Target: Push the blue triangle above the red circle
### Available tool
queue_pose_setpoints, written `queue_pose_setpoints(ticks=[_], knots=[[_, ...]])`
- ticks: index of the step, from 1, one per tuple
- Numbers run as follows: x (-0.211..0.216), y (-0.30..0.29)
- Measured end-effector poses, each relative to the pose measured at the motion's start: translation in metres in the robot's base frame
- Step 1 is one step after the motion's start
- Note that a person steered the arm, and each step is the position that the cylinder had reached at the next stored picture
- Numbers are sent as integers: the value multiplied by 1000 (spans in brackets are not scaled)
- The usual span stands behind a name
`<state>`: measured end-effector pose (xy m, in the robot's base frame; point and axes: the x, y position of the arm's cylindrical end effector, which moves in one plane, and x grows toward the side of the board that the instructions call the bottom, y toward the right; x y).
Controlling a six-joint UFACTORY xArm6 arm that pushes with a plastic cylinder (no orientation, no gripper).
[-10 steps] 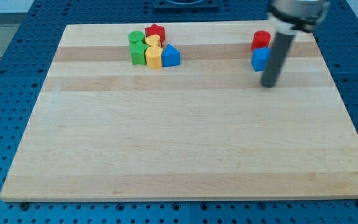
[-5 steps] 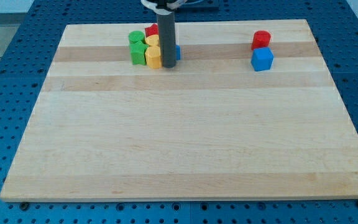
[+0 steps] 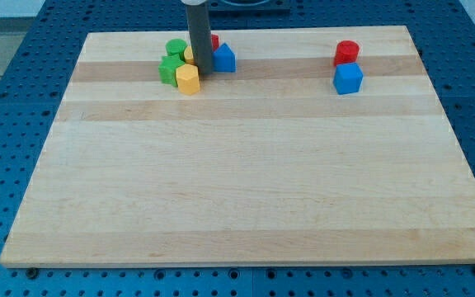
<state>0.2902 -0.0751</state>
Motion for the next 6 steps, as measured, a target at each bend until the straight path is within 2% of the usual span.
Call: queue_pose_setpoints(ticks=[1, 2, 4, 6], knots=[[-27, 38], [-37, 49], [-29, 104], [-46, 189]])
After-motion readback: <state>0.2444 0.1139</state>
